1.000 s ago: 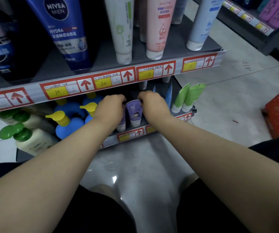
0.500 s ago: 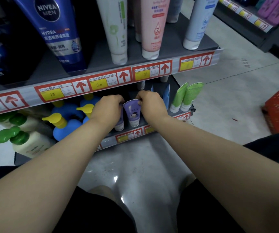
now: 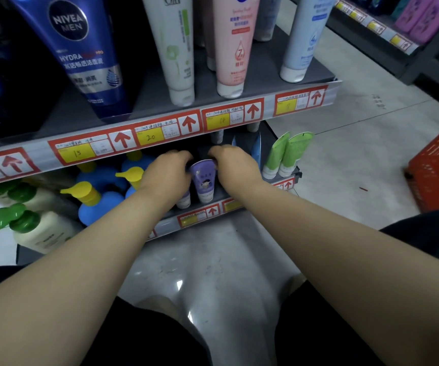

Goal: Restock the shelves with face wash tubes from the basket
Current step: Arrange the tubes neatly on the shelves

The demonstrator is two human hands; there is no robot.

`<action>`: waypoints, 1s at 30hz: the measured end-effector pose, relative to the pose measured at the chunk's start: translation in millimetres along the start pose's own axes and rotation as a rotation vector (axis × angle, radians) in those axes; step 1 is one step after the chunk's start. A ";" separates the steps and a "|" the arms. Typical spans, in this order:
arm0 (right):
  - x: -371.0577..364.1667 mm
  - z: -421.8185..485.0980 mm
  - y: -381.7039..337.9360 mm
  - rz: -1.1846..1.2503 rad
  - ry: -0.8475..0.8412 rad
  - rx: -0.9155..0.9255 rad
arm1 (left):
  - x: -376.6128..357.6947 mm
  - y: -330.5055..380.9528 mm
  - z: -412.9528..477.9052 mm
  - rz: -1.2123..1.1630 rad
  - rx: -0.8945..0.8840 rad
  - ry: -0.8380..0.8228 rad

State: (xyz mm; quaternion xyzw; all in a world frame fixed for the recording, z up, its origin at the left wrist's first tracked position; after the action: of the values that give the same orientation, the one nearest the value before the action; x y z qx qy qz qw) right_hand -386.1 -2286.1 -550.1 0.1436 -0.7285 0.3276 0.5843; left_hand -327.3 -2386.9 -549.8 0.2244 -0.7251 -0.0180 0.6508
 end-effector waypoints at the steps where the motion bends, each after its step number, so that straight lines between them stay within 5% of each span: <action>1: 2.8 -0.9 1.6 -0.009 0.009 0.002 | 1.8 4.5 -0.5 -0.001 -0.018 0.007; 12: 46.3 -19.3 42.2 -0.121 0.185 -0.079 | 9.0 58.6 22.6 -0.062 -0.092 0.043; 19: 47.4 -6.8 63.1 -0.184 0.034 -0.140 | -9.5 82.3 42.3 0.063 -0.024 -0.019; 30: 36.5 0.9 54.9 -0.194 -0.088 0.081 | -12.2 81.2 44.8 -0.020 -0.065 0.012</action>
State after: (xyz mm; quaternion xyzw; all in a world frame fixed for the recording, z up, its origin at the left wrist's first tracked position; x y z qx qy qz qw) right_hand -429.3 -2239.6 -532.6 0.2510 -0.7223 0.2921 0.5744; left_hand -393.9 -2321.5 -542.3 0.2102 -0.7180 -0.0467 0.6619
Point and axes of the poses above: each hand's wrist, its own z-axis towards the middle knuckle, its own x-axis out of the back of the hand, y = z × x, the point moved 8 cm from there along z, towards the middle knuckle, and after that the axes turned 9 degrees about -y, right-handed, at the moved point
